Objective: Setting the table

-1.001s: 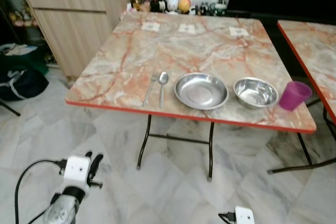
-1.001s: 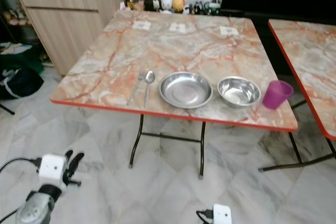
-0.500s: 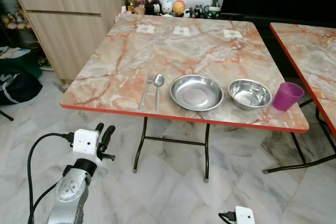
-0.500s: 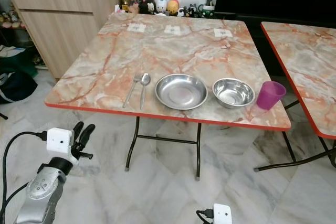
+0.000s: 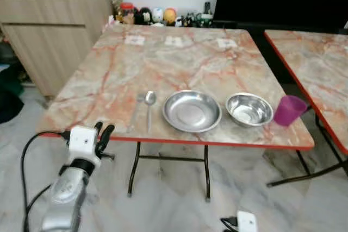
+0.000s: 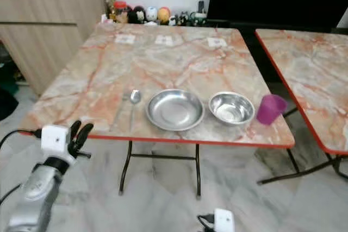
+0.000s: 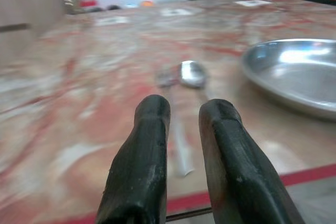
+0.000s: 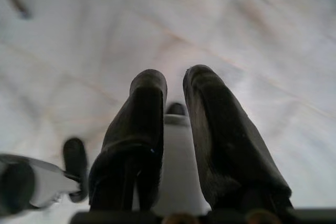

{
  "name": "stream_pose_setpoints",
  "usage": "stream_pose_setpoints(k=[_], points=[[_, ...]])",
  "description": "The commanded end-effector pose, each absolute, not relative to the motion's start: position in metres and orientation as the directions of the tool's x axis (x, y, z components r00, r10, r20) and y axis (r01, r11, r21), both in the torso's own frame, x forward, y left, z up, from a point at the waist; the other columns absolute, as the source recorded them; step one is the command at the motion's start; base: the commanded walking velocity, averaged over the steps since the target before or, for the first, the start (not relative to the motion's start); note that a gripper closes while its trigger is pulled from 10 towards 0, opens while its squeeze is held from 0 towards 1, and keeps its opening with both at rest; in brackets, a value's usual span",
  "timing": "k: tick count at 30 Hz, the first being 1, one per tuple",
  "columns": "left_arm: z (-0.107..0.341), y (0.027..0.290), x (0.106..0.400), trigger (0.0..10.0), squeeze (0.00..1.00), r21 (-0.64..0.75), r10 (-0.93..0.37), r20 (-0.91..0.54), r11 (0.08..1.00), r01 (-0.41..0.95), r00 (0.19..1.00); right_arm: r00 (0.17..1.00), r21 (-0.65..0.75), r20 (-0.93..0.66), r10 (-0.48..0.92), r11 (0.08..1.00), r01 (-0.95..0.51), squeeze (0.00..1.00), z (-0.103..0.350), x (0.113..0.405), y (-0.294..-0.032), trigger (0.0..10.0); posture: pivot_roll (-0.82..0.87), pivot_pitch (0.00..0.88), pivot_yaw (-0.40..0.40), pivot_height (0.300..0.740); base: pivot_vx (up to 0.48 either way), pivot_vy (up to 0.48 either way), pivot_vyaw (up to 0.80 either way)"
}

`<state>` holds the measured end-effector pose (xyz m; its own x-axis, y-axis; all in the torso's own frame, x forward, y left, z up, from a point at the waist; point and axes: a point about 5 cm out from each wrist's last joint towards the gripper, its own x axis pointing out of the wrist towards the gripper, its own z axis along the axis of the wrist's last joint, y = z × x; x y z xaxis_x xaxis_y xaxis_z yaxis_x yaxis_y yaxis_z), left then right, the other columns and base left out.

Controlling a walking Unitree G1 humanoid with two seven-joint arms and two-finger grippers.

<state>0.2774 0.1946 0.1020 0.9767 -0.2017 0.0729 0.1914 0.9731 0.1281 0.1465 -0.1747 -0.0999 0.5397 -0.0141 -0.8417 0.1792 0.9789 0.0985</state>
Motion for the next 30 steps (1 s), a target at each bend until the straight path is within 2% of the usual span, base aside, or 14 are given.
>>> stream_pose_setpoints(k=[1, 13, 20, 22, 27, 30], points=[[0.108, 0.206, 0.277, 10.0, 0.0, 0.142, -0.173, 0.077, 0.977, 0.161, 0.982, 0.552, 0.123, -0.834, 0.007, 0.977, 0.174, 0.0, -0.099, 0.152, -0.165, 10.0, 0.22, 0.0, -0.032, 0.74, 0.296, 0.0, 0.0], [0.11, 0.196, 0.279, 10.0, 0.0, 0.133, -0.222, 0.066, 0.968, 0.212, 0.973, 0.549, 0.122, -0.836, 0.01, 0.978, 0.167, 0.0, -0.099, 0.152, -0.165, 10.0, 0.22, 0.004, -0.035, 0.74, 0.295, 0.0, 0.0], [0.11, 0.19, 0.278, 10.0, 0.0, 0.109, -0.253, 0.058, 0.963, 0.246, 0.966, 0.549, 0.123, -0.836, 0.011, 0.978, 0.167, 0.0, -0.098, 0.153, -0.165, 10.0, 0.23, 0.006, -0.035, 0.74, 0.0, 0.0, 0.0], [0.11, 0.19, 0.277, 10.0, 0.0, 0.147, -0.262, 0.051, 0.956, 0.253, 0.964, 0.549, 0.123, -0.836, 0.011, 0.978, 0.167, 0.0, -0.098, 0.153, -0.165, 10.0, 0.23, 0.006, -0.035, 0.74, 0.0, 0.0, 0.0], [0.11, 0.189, 0.277, 10.0, 0.0, 0.133, -0.263, 0.048, 0.958, 0.254, 0.964, 0.551, 0.122, -0.834, 0.011, 0.979, 0.165, 0.0, -0.098, 0.153, -0.165, 10.0, 0.23, 0.009, -0.034, 0.74, 0.0, -0.428, 0.0], [0.112, 0.189, 0.277, 10.0, 0.0, 0.117, -0.259, 0.051, 0.961, 0.252, 0.965, 0.551, 0.121, -0.834, 0.011, 0.979, 0.164, 0.0, -0.098, 0.153, -0.165, 10.0, 0.23, 0.016, -0.037, 0.74, 0.0, -0.099, 0.0]])
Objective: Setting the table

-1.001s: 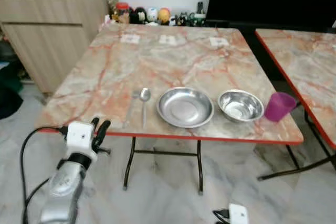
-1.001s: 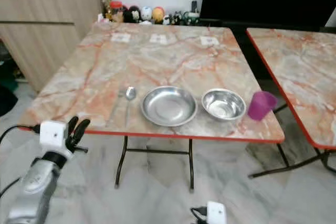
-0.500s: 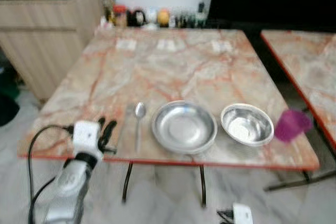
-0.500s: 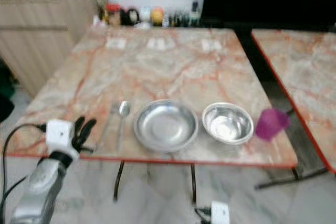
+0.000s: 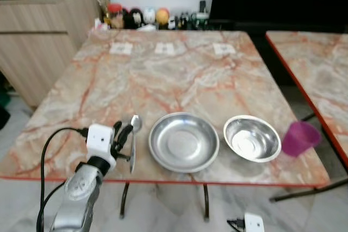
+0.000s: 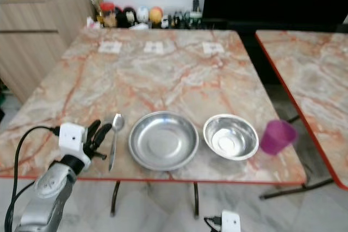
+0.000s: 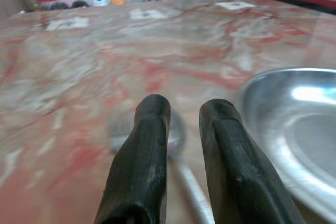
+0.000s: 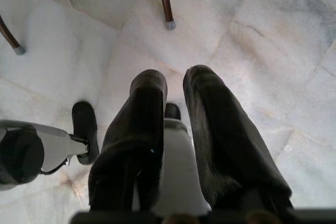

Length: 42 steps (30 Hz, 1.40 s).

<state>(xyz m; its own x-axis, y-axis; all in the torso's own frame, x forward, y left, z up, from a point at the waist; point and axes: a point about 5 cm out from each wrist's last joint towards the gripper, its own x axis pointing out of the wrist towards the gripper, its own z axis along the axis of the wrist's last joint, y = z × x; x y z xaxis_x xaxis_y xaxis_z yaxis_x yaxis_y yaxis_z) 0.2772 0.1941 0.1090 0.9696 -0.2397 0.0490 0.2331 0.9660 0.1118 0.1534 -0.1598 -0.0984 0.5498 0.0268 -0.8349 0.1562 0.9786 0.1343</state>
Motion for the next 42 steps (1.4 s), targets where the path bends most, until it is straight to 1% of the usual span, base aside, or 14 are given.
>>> stream_pose_setpoints(k=[1, 5, 6, 9, 11, 13, 14, 15, 22, 27, 28, 29, 35, 42], points=[[0.112, 0.19, 0.278, 10.0, 0.0, 0.102, -0.26, 0.052, 0.962, 0.254, 0.964, 0.551, 0.121, -0.835, 0.012, 0.979, 0.163, 0.0, -0.098, 0.153, -0.165, 10.0, 0.23, 0.016, -0.037, 0.74, 0.0, 0.0, 0.0], [0.113, 0.188, 0.278, 10.0, 0.0, 0.069, -0.264, 0.034, 0.963, 0.262, 0.964, 0.55, 0.12, -0.835, 0.012, 0.98, 0.159, 0.0, -0.098, 0.153, -0.165, 10.0, 0.23, 0.021, -0.041, 0.74, 0.0, 0.0, 0.0], [0.113, 0.183, 0.278, 10.0, 0.0, 0.0, -0.303, 0.017, 0.953, 0.303, 0.953, 0.549, 0.118, -0.836, 0.013, 0.98, 0.157, 0.0, -0.098, 0.153, -0.165, 10.0, 0.23, 0.022, -0.042, 0.74, 0.0, 0.0, 0.0], [0.11, 0.172, 0.278, 10.0, 0.0, -0.114, -0.37, -0.028, 0.924, 0.365, 0.929, 0.548, 0.118, -0.836, 0.014, 0.981, 0.155, 0.0, -0.098, 0.153, -0.166, 10.0, 0.23, 0.023, -0.044, 0.74, 0.0, 0.0, 0.0], [0.111, 0.168, 0.28, 10.0, 0.0, -0.123, -0.368, -0.039, 0.924, 0.361, 0.929, 0.548, 0.118, -0.836, 0.015, 0.981, 0.153, 0.0, -0.098, 0.153, -0.166, 10.0, 0.23, 0.023, -0.044, 0.74, 0.0, 0.0, 0.0], [0.114, 0.165, 0.286, 10.0, 0.0, -0.18, -0.34, -0.032, 0.927, 0.33, 0.94, 0.548, 0.119, -0.836, 0.016, 0.981, 0.152, 0.0, -0.098, 0.153, -0.165, 10.0, 0.23, 0.023, -0.044, 0.74, 0.0, 0.0, 0.0], [0.115, 0.164, 0.288, 10.0, 0.2, -0.199, -0.337, -0.03, 0.924, 0.325, 0.941, 0.548, 0.119, -0.836, 0.016, 0.981, 0.152, 0.0, -0.098, 0.153, -0.165, 10.0, 0.23, 0.023, -0.044, 0.74, 0.0, 0.0, 0.0], [0.116, 0.161, 0.292, 10.0, 1.0, -0.226, -0.334, -0.032, 0.92, 0.319, 0.942, 0.548, 0.118, -0.836, 0.016, 0.981, 0.151, 0.0, -0.098, 0.153, -0.165, 10.0, 0.23, 0.023, -0.044, 0.74, 0.0, 0.0, 0.0], [0.116, 0.149, 0.297, 10.0, 1.0, -0.262, -0.418, -0.07, 0.884, 0.387, 0.906, 0.548, 0.117, -0.837, 0.017, 0.982, 0.149, 0.0, -0.098, 0.154, -0.165, 10.0, 0.23, 0.025, -0.045, 0.74, 0.0, 0.0, 0.0], [0.114, 0.14, 0.298, 10.0, 1.0, -0.263, -0.423, -0.106, 0.885, 0.385, 0.9, 0.548, 0.117, -0.836, 0.017, 0.982, 0.149, 0.0, -0.098, 0.154, -0.165, 10.0, 0.23, 0.027, -0.046, 0.74, 0.0, 0.0, 0.0], [0.113, 0.14, 0.3, 10.0, 0.46, -0.247, -0.403, -0.125, 0.898, 0.365, 0.906, 0.548, 0.117, -0.837, 0.016, 0.982, 0.15, 0.0, -0.098, 0.154, -0.165, 10.0, 0.23, 0.027, -0.046, 0.74, 0.0, 0.0, 0.0], [0.113, 0.14, 0.301, 10.0, 0.0, -0.243, -0.399, -0.125, 0.9, 0.362, 0.908, 0.547, 0.116, -0.837, 0.016, 0.982, 0.15, 0.0, -0.098, 0.154, -0.165, 10.0, 0.23, 0.027, -0.046, 0.74, 0.0, 0.0, 0.0], [0.118, 0.145, 0.306, 10.0, 0.0, -0.258, -0.355, -0.114, 0.913, 0.317, 0.928, 0.546, 0.114, -0.837, 0.014, 0.982, 0.15, 0.0, -0.098, 0.153, -0.166, 10.0, 0.23, 0.029, -0.049, 0.74, 0.0, 0.0, 0.0], [0.109, 0.155, 0.307, 10.0, 0.0, -0.192, -0.304, -0.16, 0.943, 0.273, 0.939, 0.547, 0.113, -0.837, 0.015, 0.983, 0.147, 0.0, -0.098, 0.154, -0.166, 10.0, 0.22, 0.033, -0.053, 0.74, 0.0, 0.0, 0.0]])
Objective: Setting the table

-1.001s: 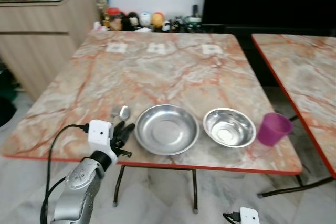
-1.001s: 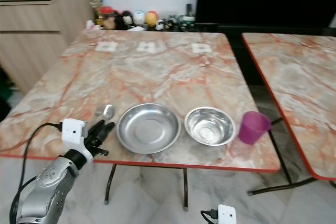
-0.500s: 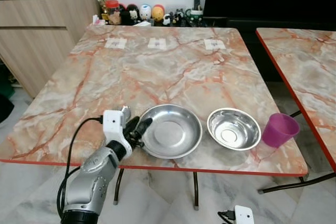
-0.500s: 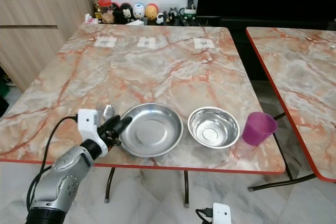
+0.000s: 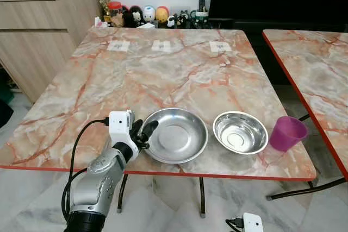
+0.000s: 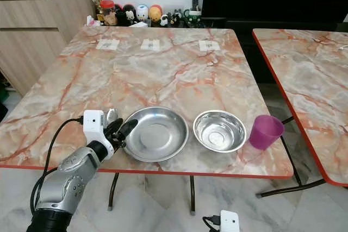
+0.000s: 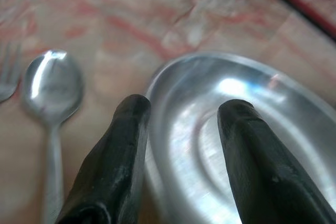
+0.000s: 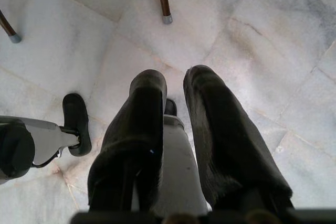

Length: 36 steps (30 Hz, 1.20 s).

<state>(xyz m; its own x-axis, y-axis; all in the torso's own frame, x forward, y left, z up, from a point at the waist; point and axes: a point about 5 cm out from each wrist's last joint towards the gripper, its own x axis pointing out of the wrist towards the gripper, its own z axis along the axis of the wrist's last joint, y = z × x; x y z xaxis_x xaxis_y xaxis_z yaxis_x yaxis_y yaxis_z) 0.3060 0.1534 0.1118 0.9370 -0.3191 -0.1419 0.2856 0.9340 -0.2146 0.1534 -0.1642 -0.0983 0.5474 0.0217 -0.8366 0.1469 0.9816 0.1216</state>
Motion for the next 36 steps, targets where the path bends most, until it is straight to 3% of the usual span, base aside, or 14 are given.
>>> stream_pose_setpoints(k=[1, 36], points=[[0.109, 0.155, 0.307, 10.0, 0.0, -0.192, -0.304, -0.16, 0.943, 0.273, 0.939, 0.547, 0.113, -0.837, 0.015, 0.983, 0.147, 0.0, -0.098, 0.154, -0.166, 10.0, 0.22, 0.033, -0.053, 0.74, 0.0, 0.0, 0.0], [0.096, 0.152, 0.316, 10.0, 0.0, -0.116, -0.286, -0.316, 0.958, 0.262, 0.905, 0.548, 0.12, -0.836, 0.019, 0.982, 0.149, 0.0, -0.098, 0.155, -0.165, 10.0, 0.22, 0.031, -0.048, 0.74, 0.0, 0.0, 0.0]])
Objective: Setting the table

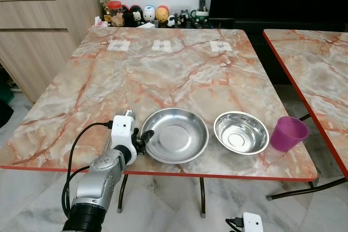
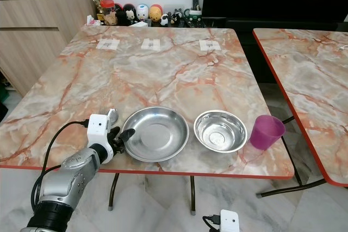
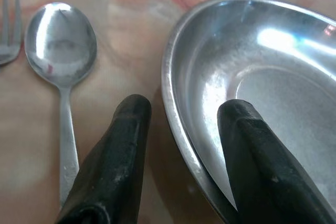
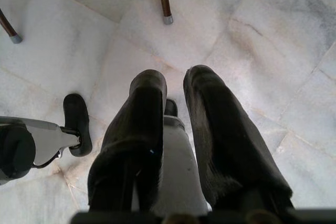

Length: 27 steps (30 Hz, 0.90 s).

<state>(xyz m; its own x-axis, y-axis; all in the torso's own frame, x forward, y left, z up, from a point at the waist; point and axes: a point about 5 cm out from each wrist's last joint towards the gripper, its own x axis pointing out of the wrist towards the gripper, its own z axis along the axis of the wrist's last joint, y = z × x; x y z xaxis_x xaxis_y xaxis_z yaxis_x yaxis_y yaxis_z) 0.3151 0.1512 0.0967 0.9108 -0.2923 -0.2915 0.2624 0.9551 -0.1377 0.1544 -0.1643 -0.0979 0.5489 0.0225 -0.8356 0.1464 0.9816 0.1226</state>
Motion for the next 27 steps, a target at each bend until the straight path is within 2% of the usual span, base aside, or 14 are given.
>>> stream_pose_setpoints(k=[1, 7, 14, 20, 21, 23, 27], points=[[0.0956, 0.152, 0.3163, 10.0, 0.0, -0.115, -0.286, -0.317, 0.958, 0.262, 0.904, 0.548, 0.12, -0.836, 0.019, 0.982, 0.148, 0.0, -0.0976, 0.1551, -0.165, 10.0, 0.22, 0.031, -0.048, 0.74, 0.0, 0.0, 0.0], [0.0973, 0.149, 0.3171, 10.0, 0.0, -0.109, -0.299, -0.326, 0.954, 0.278, 0.897, 0.547, 0.12, -0.837, 0.02, 0.982, 0.148, 0.0, -0.0977, 0.1548, -0.1652, 10.0, 0.22, 0.031, -0.048, 0.74, 0.0, 0.0, 0.0], [0.0978, 0.1492, 0.3177, 10.0, 0.0, -0.018, -0.295, -0.364, 0.951, 0.31, 0.884, 0.546, 0.122, -0.838, 0.022, 0.981, 0.148, 0.0, -0.0978, 0.1546, -0.1648, 10.0, 0.22, 0.03, -0.047, 0.74, 0.0, 0.0, 0.0], [0.0998, 0.1469, 0.3178, 10.0, 0.0, 0.006, -0.299, -0.365, 0.946, 0.323, 0.882, 0.546, 0.123, -0.838, 0.023, 0.981, 0.147, 0.0, -0.0978, 0.1546, -0.1648, 10.0, 0.22, 0.03, -0.047, 0.74, 0.0, 0.0, 0.0], [0.0999, 0.1465, 0.318, 9.3, 0.0, 0.004, -0.299, -0.365, 0.946, 0.323, 0.882, 0.546, 0.123, -0.838, 0.023, 0.981, 0.147, 0.0, -0.0979, 0.1546, -0.1648, 10.0, 0.22, 0.03, -0.047, 0.74, 0.0, 0.0, 0.0], [0.1004, 0.1464, 0.3185, 0.0, 0.0, 0.002, -0.299, -0.365, 0.947, 0.322, 0.882, 0.546, 0.124, -0.838, 0.024, 0.981, 0.147, 0.0, -0.0978, 0.1547, -0.1644, 10.0, 0.22, 0.027, -0.045, 0.74, 0.0, 0.0, 0.0], [0.1011, 0.1459, 0.3185, 0.0, 0.0, 0.004, -0.304, -0.365, 0.945, 0.328, 0.88, 0.545, 0.124, -0.838, 0.023, 0.981, 0.149, 0.0, -0.0979, 0.1547, -0.1642, 10.0, 0.22, 0.027, -0.045, 0.74, 0.0, 0.0, 0.0]])
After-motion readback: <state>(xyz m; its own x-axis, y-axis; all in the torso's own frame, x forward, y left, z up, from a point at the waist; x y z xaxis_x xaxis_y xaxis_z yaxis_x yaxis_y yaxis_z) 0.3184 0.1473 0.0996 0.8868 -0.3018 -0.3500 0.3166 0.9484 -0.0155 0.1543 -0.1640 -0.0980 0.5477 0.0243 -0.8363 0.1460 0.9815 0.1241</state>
